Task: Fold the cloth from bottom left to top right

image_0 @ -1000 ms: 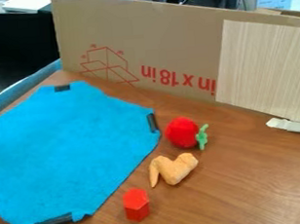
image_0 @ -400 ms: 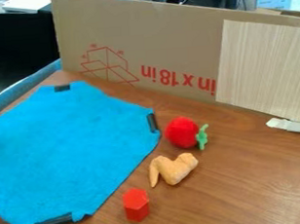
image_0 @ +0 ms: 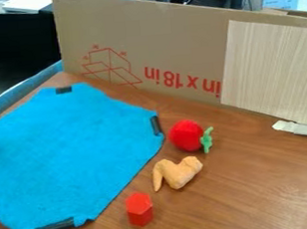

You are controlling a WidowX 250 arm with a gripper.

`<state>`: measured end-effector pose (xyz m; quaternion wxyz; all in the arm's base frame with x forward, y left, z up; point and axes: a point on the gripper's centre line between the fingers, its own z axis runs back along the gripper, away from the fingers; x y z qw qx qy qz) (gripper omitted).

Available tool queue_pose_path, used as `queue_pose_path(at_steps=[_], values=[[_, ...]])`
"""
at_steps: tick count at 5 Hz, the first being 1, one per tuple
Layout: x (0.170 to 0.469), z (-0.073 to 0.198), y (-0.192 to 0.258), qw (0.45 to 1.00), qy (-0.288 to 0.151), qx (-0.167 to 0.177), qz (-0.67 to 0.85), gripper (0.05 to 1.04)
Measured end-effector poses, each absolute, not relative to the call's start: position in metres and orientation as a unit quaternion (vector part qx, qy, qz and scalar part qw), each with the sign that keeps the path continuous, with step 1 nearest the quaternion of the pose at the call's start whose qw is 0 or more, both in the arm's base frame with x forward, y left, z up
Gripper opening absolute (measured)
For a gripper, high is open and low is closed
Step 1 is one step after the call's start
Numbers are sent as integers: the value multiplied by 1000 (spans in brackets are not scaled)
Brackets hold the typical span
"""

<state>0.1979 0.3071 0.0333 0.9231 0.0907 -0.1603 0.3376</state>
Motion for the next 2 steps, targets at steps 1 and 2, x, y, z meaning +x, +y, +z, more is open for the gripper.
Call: queue_pose_path(at_steps=[1, 2], values=[[194, 25, 306, 919, -163, 96, 347, 999], [195, 6, 308, 914, -161, 99, 360, 999]])
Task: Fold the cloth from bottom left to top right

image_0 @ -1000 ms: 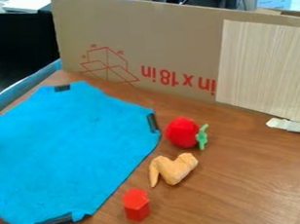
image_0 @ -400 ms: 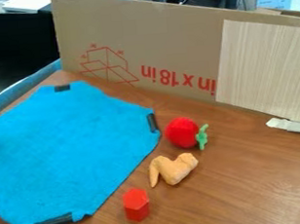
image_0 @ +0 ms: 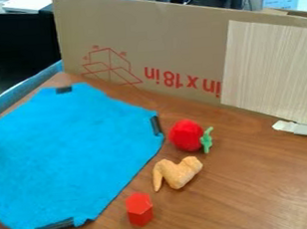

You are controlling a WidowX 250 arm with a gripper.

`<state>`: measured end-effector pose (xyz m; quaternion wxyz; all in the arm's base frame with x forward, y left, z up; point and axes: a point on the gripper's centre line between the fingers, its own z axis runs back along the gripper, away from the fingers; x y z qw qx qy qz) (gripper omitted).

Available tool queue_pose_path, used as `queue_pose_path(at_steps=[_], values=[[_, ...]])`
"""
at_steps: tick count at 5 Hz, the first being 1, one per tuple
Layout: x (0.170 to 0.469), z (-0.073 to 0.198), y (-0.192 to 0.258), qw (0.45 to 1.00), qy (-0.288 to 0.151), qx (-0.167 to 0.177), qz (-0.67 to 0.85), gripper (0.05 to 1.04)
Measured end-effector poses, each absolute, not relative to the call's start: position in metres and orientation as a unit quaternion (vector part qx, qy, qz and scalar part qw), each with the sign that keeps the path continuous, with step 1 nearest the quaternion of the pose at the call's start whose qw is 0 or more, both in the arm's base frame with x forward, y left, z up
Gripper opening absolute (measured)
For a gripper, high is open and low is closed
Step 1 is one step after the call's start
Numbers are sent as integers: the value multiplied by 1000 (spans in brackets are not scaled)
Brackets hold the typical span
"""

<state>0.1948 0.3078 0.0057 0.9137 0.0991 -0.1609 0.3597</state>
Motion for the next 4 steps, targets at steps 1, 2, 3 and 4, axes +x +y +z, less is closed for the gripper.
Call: queue_pose_path(at_steps=[1, 2, 3, 4], values=[[197, 2, 312, 904, -166, 109, 380, 951], [201, 1, 312, 902, -162, 105, 385, 692], [203, 0, 304, 906, -146, 77, 391, 396], [202, 1, 294, 916, -130, 55, 375, 187]])
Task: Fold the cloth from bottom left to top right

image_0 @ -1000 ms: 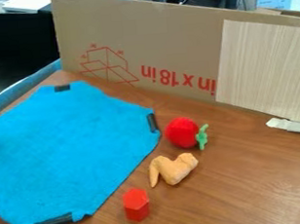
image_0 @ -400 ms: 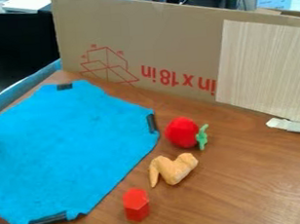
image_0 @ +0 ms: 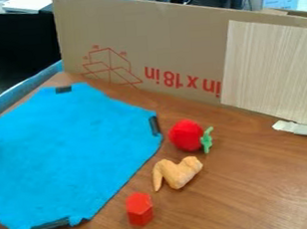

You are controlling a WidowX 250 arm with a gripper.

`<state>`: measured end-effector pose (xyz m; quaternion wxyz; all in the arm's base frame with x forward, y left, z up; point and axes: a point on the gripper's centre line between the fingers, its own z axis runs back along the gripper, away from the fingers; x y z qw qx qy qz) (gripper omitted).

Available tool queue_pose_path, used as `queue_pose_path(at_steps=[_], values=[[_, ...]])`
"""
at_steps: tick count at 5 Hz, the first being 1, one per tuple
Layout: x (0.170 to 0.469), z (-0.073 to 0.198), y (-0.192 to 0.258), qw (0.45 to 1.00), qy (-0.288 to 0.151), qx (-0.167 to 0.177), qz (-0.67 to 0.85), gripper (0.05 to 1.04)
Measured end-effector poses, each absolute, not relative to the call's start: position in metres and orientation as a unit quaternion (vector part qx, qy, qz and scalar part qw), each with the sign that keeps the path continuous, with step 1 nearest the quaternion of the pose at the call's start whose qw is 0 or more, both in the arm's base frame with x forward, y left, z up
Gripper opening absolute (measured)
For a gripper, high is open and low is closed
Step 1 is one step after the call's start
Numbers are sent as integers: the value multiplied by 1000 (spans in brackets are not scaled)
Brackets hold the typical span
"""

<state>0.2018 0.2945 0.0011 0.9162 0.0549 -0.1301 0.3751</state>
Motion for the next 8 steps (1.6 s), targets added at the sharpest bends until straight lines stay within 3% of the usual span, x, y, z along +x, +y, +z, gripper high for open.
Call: queue_pose_path(at_steps=[1, 3, 4, 6, 8], values=[[203, 11, 289, 922, -129, 42, 364, 85], [233, 42, 260, 920, -134, 18, 367, 67], [258, 44, 232, 918, -124, 9, 376, 67], [300, 36, 166, 926, -120, 23, 358, 67], [326, 27, 99, 932, -135, 23, 335, 67]])
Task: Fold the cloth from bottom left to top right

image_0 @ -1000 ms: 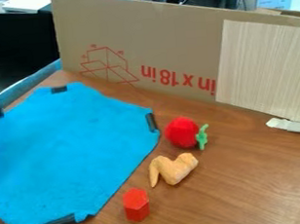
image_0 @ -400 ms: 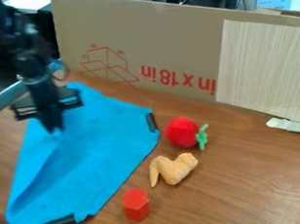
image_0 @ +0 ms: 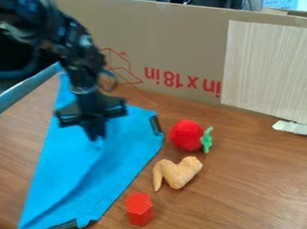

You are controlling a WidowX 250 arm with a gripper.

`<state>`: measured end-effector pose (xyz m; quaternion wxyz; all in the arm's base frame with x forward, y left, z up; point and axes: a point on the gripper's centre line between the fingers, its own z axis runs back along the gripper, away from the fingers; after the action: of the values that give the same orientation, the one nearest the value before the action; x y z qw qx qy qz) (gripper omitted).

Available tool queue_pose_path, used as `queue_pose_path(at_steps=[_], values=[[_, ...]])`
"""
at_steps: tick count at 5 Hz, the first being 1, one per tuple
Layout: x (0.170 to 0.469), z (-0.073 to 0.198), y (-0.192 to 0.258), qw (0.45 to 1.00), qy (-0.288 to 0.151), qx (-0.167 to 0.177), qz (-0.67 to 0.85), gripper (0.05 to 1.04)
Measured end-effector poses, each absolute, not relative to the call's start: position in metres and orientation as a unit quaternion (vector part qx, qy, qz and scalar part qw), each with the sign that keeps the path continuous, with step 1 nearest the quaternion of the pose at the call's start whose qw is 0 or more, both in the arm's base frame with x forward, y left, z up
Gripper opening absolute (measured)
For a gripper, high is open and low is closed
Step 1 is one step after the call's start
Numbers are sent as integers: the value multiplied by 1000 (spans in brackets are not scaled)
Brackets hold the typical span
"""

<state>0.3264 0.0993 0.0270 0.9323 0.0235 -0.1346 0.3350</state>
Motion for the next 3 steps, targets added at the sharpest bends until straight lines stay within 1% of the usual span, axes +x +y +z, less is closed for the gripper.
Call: queue_pose_path(at_steps=[1, 3], values=[[341, 23, 76, 928, -131, 25, 347, 67], [387, 27, 73, 904, -127, 12, 408, 67]])
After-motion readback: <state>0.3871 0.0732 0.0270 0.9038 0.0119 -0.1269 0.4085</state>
